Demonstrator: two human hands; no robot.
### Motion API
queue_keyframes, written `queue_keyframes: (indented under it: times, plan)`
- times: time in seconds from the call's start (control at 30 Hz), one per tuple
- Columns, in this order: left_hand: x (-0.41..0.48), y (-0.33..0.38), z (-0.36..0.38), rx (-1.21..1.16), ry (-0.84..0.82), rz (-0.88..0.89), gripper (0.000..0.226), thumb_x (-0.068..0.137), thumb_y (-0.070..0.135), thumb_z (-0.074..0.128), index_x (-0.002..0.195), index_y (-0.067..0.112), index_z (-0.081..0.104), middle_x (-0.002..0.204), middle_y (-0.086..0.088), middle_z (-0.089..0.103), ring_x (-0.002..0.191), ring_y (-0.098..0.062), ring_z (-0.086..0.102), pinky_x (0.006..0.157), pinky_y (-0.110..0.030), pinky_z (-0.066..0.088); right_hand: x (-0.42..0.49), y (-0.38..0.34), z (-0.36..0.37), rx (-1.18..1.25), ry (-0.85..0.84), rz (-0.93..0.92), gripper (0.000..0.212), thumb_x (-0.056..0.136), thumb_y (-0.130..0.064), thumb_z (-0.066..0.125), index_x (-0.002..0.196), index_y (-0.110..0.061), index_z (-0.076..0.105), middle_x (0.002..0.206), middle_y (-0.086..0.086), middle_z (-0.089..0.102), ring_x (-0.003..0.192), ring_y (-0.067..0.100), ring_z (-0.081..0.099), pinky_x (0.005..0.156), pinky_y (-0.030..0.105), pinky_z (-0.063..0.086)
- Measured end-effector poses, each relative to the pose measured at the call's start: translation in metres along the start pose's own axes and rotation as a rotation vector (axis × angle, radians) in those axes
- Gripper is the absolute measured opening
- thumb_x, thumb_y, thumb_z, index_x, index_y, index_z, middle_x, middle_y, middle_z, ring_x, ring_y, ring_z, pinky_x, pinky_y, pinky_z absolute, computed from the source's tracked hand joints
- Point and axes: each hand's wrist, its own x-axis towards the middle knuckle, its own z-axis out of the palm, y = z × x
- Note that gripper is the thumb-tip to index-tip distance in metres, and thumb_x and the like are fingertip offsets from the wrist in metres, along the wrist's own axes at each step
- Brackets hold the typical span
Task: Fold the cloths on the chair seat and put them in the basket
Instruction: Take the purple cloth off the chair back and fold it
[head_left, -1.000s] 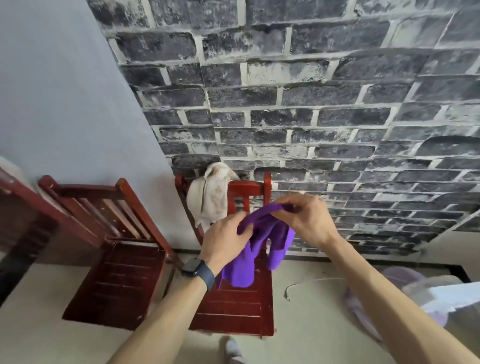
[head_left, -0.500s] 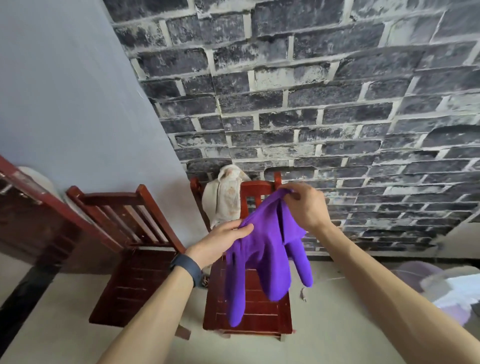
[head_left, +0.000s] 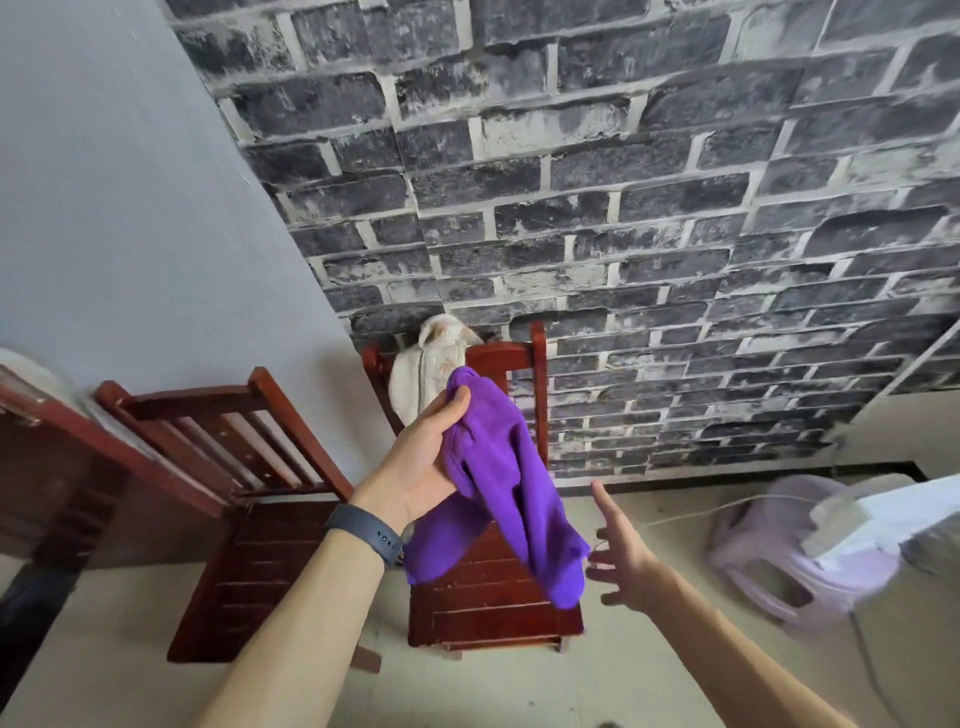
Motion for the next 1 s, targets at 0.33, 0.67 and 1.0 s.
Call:
queue_keyframes:
  times: [0.33, 0.67, 1.0]
  plan:
    - [-0.028, 0.025, -0.027, -0.061, 0.024, 0.08, 0.04, 0.101, 0.027, 0.053, 0.14, 0.018, 0.054, 0.137, -0.013, 0.061, 0.125, -0.028, 0.06, 0.109, -0.047, 0.042, 0.011, -0.007, 0.056, -0.045, -0.225, -0.065, 0.057, 0.071, -0.057, 0.076, 0.106, -0.013, 0.067, 0.112, 0.002, 0.071, 0.098, 0.017, 0.064, 0.084, 0.036, 0.043]
    - [-0.051, 0.047, -0.04, 0.052, 0.164, 0.204, 0.025, 0.102, 0.027, 0.05, 0.117, 0.016, 0.067, 0.116, -0.009, 0.073, 0.104, -0.022, 0.071, 0.096, -0.042, 0.051, 0.015, -0.019, 0.082, -0.011, -0.298, -0.282, 0.011, 0.09, -0.028, 0.071, 0.089, -0.02, 0.065, 0.081, 0.0, 0.067, 0.066, 0.012, 0.063, 0.059, 0.023, 0.044]
    - [-0.056, 0.044, -0.105, 0.265, 0.493, 0.219, 0.023, 0.098, 0.034, 0.059, 0.117, 0.023, 0.067, 0.113, -0.004, 0.074, 0.109, -0.025, 0.068, 0.096, -0.053, 0.051, 0.022, -0.077, 0.024, -0.46, 0.258, -0.617, 0.023, 0.098, -0.014, 0.05, 0.088, -0.014, 0.069, 0.079, 0.008, 0.063, 0.071, 0.023, 0.056, 0.064, 0.028, 0.042]
